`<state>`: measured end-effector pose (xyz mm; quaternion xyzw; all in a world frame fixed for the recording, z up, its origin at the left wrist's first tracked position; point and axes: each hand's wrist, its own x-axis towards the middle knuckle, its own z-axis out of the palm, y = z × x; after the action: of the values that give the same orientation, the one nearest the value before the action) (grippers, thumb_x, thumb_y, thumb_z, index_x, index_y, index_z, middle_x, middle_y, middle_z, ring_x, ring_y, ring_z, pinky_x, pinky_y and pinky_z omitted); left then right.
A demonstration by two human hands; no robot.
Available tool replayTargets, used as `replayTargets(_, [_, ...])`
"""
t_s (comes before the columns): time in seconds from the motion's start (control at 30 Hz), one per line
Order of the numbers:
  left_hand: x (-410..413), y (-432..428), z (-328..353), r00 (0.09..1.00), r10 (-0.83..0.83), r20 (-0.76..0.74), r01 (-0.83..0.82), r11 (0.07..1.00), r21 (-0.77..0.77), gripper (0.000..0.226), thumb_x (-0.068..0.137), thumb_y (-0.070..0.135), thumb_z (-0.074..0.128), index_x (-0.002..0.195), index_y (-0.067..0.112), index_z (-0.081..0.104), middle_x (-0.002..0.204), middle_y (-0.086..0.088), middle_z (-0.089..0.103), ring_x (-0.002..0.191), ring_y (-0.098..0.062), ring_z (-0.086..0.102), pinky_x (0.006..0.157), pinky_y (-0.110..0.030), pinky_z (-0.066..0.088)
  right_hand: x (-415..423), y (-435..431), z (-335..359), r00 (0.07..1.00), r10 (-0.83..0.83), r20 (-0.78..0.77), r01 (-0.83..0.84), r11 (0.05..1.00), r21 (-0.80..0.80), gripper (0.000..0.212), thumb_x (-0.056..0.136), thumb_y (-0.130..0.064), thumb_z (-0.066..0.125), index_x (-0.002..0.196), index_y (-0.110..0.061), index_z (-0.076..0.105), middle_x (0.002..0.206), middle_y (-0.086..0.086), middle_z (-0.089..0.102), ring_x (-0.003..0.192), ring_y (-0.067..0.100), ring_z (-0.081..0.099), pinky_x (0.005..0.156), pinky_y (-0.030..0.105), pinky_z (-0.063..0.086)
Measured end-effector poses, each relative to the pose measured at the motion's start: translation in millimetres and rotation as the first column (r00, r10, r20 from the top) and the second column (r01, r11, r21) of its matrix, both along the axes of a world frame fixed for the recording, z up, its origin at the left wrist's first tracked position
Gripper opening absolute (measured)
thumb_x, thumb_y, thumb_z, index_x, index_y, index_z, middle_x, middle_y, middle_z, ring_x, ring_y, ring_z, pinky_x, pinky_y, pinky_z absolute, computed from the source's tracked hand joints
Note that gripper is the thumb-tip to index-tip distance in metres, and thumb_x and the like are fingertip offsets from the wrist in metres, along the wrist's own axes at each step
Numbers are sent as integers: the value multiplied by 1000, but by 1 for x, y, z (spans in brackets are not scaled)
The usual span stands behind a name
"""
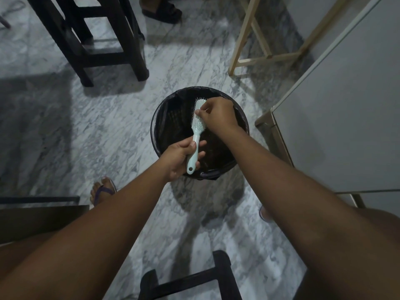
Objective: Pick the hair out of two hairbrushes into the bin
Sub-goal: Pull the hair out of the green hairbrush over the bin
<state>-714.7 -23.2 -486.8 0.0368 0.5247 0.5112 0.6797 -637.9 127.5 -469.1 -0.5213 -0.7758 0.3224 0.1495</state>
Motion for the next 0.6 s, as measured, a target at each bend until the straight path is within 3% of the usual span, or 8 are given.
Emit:
replayTargets(0.13, [3,1,1,1000,9,-24,-9,1000,-4,33,104,11,45,134,18,57,129,-5,65,81,-16,66,59,-30,49,2,1,2,987,73,146,-85,993,81,22,95,-24,59,89,-7,71,87,13,71,81,30,68,70,33,54])
replayTargets(0.3, [4,-1,-1,998,53,17,-53,999,-9,27,102,10,50,125,19,62,126,-6,67,85,-18,69,61,-31,50,5,1,14,997,-39,62,33,995,90,27,100,-23,45,102,-3,63,100,18,68,91,36,64,74,37,49])
replayTargets(0.37, [5,-2,-4,998,58,15,-58,998,-14,28,101,11,52,125,20,63,121,-5,69,87,-18,69,62,-32,50,1,-5,16,995,8,100,-18,995,97,36,97,-41,51,110,-8,57,111,15,62,99,32,62,77,38,48])
replayTargets(0.47, [7,-1,-8,999,49,-14,-49,999,-18,31,100,13,56,128,21,65,114,-3,70,91,-19,70,63,-33,51,-8,-13,14,961,89,263,-110,992,65,82,71,-66,72,130,-17,43,130,15,41,113,34,53,84,42,49])
replayTargets(0.53, [8,-2,-8,998,43,-45,-44,999,-17,33,99,13,56,129,23,65,113,-1,70,92,-19,69,66,-34,51,-11,-12,10,940,91,329,-116,992,57,93,63,-63,80,134,-19,37,134,16,36,117,37,50,87,43,50])
replayTargets(0.6, [8,-2,-8,996,36,-86,-38,999,-23,35,99,11,56,130,25,65,111,1,71,93,-18,69,68,-34,52,-13,-9,10,935,70,349,-100,993,67,84,65,-54,82,129,-19,40,132,16,39,115,36,51,85,42,51])
